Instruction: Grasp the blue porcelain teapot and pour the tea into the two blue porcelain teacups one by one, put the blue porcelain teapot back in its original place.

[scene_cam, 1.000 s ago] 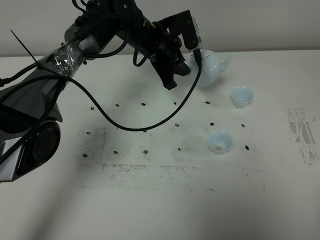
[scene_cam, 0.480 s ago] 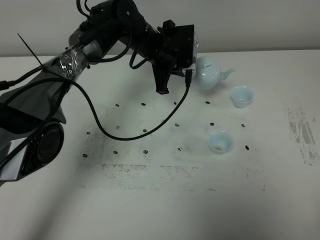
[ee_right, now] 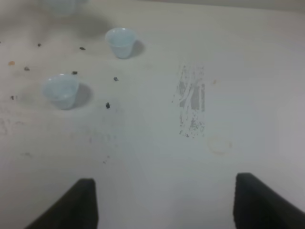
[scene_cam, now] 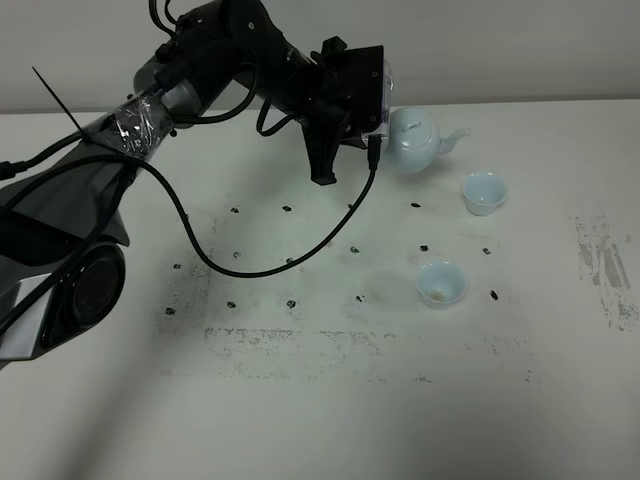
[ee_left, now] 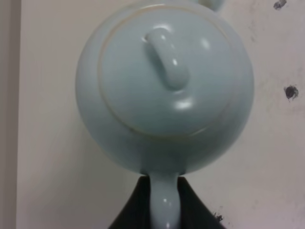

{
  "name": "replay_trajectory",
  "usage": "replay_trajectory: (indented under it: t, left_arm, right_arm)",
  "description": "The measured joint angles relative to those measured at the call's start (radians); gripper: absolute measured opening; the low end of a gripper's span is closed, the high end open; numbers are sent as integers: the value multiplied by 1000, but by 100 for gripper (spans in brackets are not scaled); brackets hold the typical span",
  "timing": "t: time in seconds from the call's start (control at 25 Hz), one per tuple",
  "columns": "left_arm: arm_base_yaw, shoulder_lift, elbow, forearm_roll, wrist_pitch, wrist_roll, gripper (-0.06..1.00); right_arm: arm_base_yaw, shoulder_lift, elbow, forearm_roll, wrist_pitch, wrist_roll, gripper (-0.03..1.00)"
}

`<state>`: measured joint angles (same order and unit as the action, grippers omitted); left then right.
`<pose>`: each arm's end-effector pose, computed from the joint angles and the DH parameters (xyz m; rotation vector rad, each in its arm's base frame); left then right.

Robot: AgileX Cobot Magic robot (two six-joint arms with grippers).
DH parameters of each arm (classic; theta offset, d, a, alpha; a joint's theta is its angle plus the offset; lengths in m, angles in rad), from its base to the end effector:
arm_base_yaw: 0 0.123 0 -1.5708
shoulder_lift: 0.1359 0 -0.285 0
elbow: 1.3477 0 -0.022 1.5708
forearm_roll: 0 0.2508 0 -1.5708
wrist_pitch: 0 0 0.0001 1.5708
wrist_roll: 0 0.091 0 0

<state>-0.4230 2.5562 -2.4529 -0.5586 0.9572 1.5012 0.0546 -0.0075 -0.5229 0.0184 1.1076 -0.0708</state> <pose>0.4936 -0.2655 0.2008 1.8021 1.5221 -0.2038 -0.0108 0.0009 0.2798 -0.1308 2.0565 0.0120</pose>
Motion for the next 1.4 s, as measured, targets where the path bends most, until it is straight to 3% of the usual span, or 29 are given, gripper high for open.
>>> replay_trajectory:
  t: [0.24,0.48,0.72,0.84,1.0,1.4]
  left_arm:
    - [1,0,0,0,3,5,0]
    - [1,0,0,0,-34,98,0]
    - [1,0,0,12,-52,107,0]
    - [-6,0,0,36,-75,73,0]
    - [-31,7,0,138,-123,-4,0]
    - [-61,31,0,150,-142,-22,0]
  right_arm:
    - [0,0,0,0,0,0,58]
    - [0,0,0,0,0,0,58]
    - [0,0,0,0,0,0,58]
    - [0,0,0,0,0,0,58]
    - [0,0,0,0,0,0,58]
    - [0,0,0,0,0,0,58]
